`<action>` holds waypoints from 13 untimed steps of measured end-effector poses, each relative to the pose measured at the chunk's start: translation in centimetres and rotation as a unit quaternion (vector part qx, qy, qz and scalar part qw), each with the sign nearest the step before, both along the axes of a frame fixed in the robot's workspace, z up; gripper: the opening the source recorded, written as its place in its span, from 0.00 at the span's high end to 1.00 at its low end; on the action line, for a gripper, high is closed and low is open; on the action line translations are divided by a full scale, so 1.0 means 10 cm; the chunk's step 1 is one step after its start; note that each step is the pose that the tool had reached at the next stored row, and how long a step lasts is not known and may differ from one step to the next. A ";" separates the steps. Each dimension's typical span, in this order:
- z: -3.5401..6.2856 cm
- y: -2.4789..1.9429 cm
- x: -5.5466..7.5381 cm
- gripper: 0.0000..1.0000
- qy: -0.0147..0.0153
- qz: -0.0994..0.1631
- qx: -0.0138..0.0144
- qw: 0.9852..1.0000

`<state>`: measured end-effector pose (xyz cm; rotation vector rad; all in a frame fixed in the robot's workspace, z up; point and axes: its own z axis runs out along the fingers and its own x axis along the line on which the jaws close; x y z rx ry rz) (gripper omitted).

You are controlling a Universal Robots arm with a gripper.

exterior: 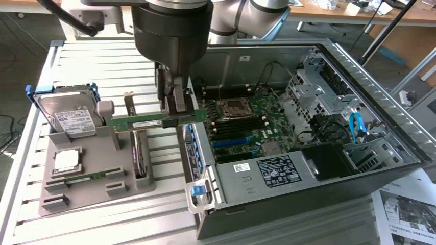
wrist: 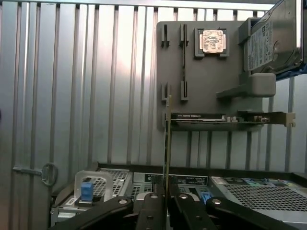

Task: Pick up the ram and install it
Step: 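Pick up the ram and move it above insertion slot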

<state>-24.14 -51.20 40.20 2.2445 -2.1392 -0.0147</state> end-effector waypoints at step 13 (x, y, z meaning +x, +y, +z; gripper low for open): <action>0.000 0.000 0.35 0.85 0.000 0.000 0.000 1.000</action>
